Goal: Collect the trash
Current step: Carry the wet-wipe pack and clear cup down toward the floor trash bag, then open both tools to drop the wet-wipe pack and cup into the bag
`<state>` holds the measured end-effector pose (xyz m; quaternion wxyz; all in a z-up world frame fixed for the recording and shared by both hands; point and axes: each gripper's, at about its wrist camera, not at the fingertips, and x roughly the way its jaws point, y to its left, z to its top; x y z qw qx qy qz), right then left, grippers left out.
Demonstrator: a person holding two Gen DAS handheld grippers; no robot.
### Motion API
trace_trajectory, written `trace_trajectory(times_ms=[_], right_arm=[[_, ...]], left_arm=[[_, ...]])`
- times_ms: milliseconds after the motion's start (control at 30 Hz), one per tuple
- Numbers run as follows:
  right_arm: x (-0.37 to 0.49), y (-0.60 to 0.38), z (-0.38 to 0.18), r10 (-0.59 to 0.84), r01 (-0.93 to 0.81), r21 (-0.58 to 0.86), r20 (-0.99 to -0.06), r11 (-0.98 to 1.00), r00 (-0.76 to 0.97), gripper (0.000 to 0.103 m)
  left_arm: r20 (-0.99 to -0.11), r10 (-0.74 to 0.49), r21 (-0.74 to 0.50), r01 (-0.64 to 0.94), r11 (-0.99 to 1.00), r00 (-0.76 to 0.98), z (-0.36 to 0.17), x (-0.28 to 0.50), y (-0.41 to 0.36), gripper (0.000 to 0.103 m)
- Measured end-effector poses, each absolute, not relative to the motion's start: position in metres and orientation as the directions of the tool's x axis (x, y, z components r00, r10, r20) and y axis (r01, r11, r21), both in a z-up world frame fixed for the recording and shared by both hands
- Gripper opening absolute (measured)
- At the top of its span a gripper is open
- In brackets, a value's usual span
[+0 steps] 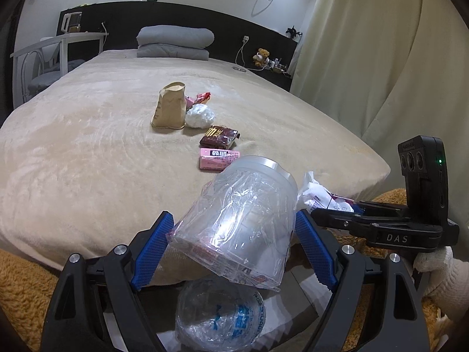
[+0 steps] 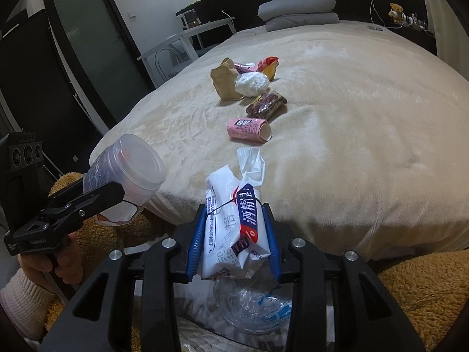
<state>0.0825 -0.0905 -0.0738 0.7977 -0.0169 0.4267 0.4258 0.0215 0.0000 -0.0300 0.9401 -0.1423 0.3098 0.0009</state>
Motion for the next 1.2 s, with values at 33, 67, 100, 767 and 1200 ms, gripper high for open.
trace_trajectory(times_ms=[33, 67, 100, 767, 1200], right_arm=[[0.08, -0.09, -0.077, 0.662, -0.693, 0.339, -0.701, 0.636, 0.264, 0.038], [0.079, -0.091, -0.079, 0.659, -0.694, 0.34, -0.707, 0.635, 0.256, 0.038], [0.077, -0.091, -0.082, 0.658, -0.693, 0.346, -0.712, 0.633, 0.246, 0.038], [0.085, -0.093, -0.148, 0.55, -0.53, 0.463, -0.835, 0.71, 0.008, 0.038], [0.102, -0.081, -0.197, 0.437, -0.402, 0.444, -0.892, 0.801, -0.115, 0.038]], left_arm=[[-0.591, -0.092, -0.278, -0.096, 0.956, 0.801, -0.033, 0.021, -0.001, 0.083], [-0.599, -0.095, -0.284, -0.101, 0.953, 0.795, -0.036, 0.021, -0.002, 0.083], [-0.609, -0.098, -0.288, -0.104, 0.952, 0.787, -0.039, 0.021, -0.004, 0.083], [-0.802, -0.156, -0.343, -0.231, 0.91, 0.577, -0.108, 0.03, -0.015, 0.083], [-0.903, -0.236, -0.366, -0.357, 0.859, 0.358, -0.169, 0.052, -0.006, 0.083]])
